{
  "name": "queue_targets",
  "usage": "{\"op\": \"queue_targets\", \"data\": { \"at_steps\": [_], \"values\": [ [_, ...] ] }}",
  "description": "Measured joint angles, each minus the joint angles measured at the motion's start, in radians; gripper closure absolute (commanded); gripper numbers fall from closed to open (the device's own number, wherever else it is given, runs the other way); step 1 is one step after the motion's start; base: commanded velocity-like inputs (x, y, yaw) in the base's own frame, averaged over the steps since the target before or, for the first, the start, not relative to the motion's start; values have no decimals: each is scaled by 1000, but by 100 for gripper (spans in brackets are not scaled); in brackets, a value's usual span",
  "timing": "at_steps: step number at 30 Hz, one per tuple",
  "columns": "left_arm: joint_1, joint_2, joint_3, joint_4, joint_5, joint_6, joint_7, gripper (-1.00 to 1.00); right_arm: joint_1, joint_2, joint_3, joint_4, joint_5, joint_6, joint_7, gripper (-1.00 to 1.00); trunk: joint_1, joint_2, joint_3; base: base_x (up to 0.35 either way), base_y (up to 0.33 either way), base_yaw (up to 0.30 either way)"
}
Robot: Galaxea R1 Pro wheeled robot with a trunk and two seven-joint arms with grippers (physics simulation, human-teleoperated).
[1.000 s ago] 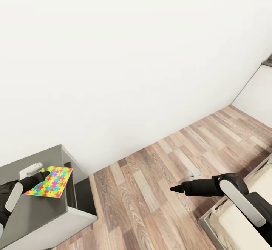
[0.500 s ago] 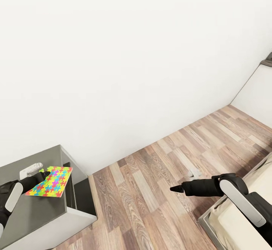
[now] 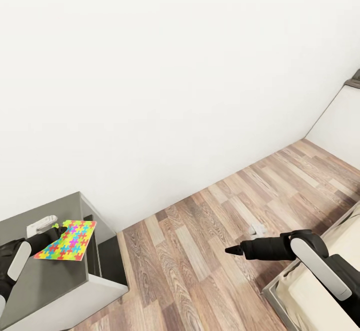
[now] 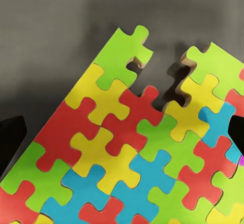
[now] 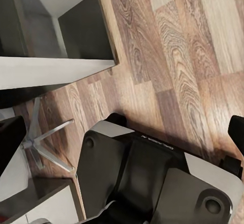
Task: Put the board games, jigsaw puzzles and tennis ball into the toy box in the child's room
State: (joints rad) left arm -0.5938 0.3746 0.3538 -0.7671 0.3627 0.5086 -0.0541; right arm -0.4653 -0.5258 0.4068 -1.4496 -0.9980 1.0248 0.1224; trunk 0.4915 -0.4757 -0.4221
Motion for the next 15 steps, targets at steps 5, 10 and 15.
{"op": "queue_targets", "data": {
  "at_steps": [5, 10, 15],
  "values": [
    [0, 2, 5, 5, 9, 0, -7, -100, 1, 1, 1, 5, 1, -1, 0, -100, 0, 0, 0, 0, 0, 0],
    [2, 11, 12, 18, 30, 2, -18, -100, 1, 1, 2, 6, 1, -2, 1, -100, 0, 0, 0, 0, 0, 0],
    [5, 46, 23, 26, 14, 3, -13, -100, 1, 1, 3, 5, 1, -2, 1, -100, 0, 0, 0, 0, 0, 0]
  ]
}}
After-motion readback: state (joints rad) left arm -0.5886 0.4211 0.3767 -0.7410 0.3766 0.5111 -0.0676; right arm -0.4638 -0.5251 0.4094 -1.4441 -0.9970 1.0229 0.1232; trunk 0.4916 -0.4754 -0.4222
